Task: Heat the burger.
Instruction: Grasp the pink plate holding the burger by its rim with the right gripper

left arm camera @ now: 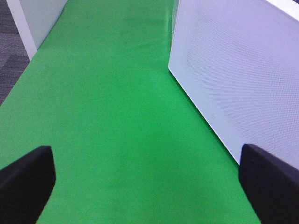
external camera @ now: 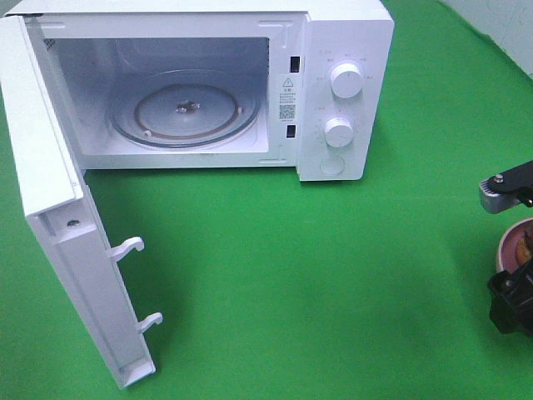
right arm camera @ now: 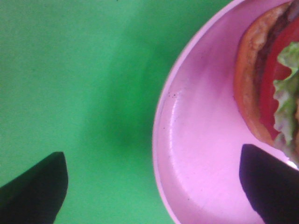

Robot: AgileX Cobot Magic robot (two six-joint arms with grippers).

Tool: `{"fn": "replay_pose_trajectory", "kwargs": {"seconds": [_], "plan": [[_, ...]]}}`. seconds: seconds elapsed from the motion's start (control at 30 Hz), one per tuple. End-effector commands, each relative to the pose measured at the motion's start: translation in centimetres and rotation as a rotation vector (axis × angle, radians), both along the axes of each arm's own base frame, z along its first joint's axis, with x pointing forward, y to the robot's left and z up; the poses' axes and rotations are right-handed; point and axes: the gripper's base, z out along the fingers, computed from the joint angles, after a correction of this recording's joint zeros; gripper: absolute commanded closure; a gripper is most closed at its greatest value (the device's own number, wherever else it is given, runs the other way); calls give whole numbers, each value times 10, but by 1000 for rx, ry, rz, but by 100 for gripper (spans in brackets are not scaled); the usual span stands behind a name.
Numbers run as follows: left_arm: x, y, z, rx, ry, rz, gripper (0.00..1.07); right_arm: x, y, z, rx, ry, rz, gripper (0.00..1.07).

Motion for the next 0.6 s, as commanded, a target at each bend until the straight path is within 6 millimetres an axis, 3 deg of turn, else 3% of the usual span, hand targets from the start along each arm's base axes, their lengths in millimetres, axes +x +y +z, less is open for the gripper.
{"fn": "replay_pose_trajectory", "kwargs": {"seconds": [0.03, 0.6], "plan": [[0, 0, 0, 2, -11, 1, 7, 1, -4, -4, -1, 6, -9, 14], [0, 0, 0, 2, -11, 1, 7, 13, -4, -51, 1, 126, -3, 20]]}}
